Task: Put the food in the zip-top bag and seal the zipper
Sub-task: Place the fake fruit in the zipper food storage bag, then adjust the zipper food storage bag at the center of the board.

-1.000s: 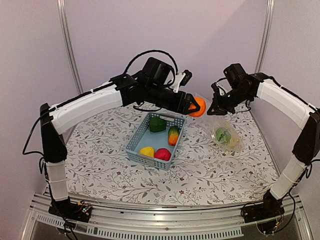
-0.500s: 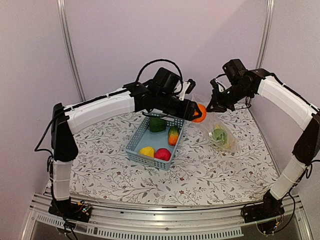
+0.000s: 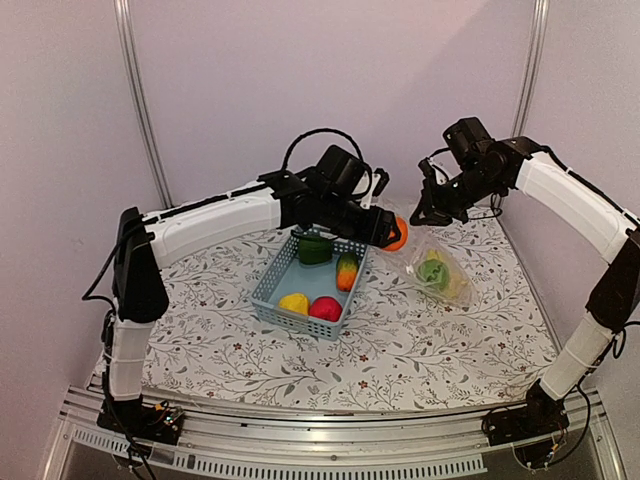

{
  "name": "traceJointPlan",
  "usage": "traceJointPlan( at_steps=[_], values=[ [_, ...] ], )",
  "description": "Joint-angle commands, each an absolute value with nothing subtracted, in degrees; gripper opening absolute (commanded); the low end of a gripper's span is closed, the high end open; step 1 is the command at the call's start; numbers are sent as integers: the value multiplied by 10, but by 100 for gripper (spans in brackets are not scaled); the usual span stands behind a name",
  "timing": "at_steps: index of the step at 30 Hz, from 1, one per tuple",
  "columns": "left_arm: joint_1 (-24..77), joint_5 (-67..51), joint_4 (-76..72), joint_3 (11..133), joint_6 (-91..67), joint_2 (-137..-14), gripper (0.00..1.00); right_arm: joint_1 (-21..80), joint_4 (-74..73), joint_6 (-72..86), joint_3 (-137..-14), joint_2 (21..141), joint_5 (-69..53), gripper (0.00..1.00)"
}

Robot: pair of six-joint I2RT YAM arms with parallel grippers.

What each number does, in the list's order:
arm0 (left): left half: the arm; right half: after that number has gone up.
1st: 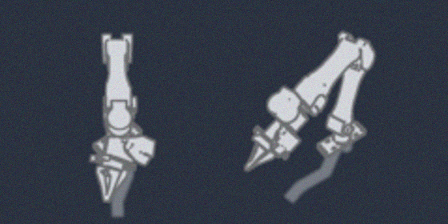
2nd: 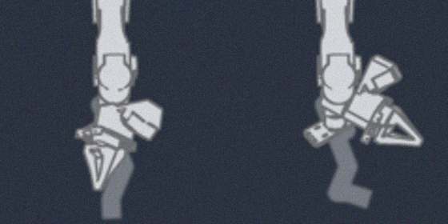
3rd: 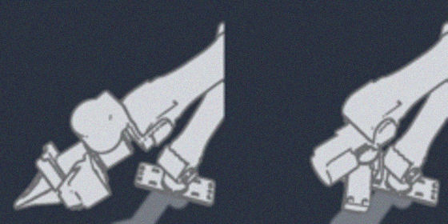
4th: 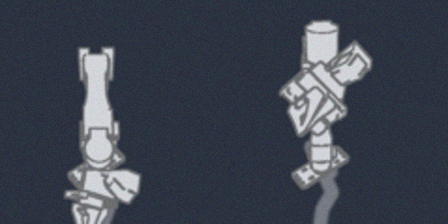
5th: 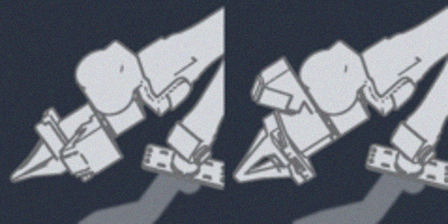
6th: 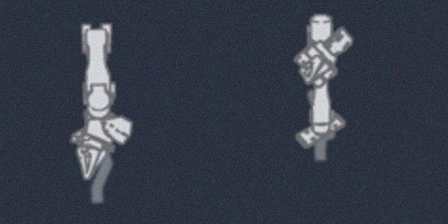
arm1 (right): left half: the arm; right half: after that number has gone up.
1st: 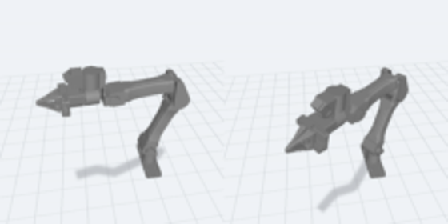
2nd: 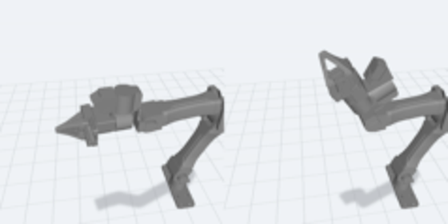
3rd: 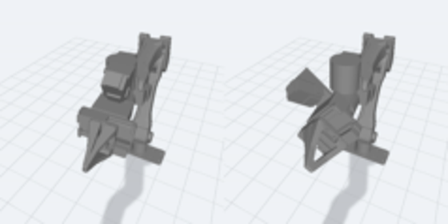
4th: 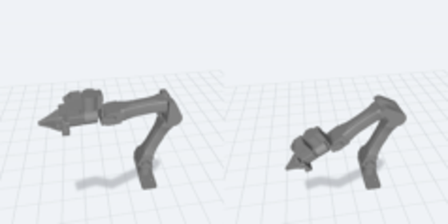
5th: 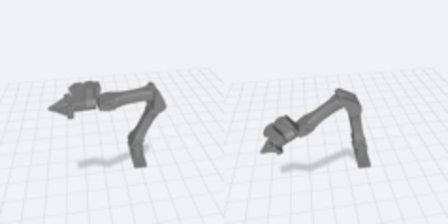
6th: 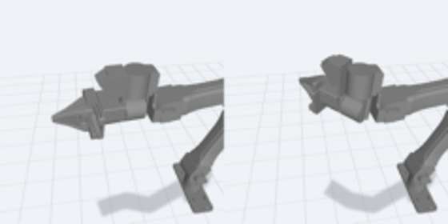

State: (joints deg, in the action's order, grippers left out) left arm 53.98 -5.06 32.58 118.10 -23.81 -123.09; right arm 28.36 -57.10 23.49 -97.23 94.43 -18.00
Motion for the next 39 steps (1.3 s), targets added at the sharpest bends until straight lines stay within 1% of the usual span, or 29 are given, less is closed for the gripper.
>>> traceJointPlan(
  at_steps=[1, 7, 11, 19, 26, 30, 33, 36, 39],
  values=[
    [538, -36, 342, 1219, -250, -1253, 73, 287, -575, 237, -986, 924, -183, 0],
    [540, -25, 352, 1259, -260, -1263, 81, 288, -569, 232, -974, 921, -187, 0],
    [540, -13, 350, 1263, -257, -1253, 83, 287, -568, 230, -977, 925, -193, 0],
    [540, -19, 332, 1257, -244, -1226, 80, 287, -563, 232, -974, 929, -191, 0],
    [539, -42, 291, 1229, -213, -1172, 77, 286, -552, 235, -956, 927, -185, 0],
    [538, -6, 291, 1207, -196, -1142, 77, 277, -559, 234, -968, 930, -184, 0],
    [535, 38, 312, 1188, -174, -1123, 77, 260, -593, 223, -1012, 938, -162, 0],
    [518, 65, 324, 1153, -165, -1087, 80, 244, -611, 207, -1039, 941, -141, 0],
    [492, 100, 295, 1084, -191, -1039, 90, 229, -623, 196, -1043, 942, -135, 0]
  ],
)
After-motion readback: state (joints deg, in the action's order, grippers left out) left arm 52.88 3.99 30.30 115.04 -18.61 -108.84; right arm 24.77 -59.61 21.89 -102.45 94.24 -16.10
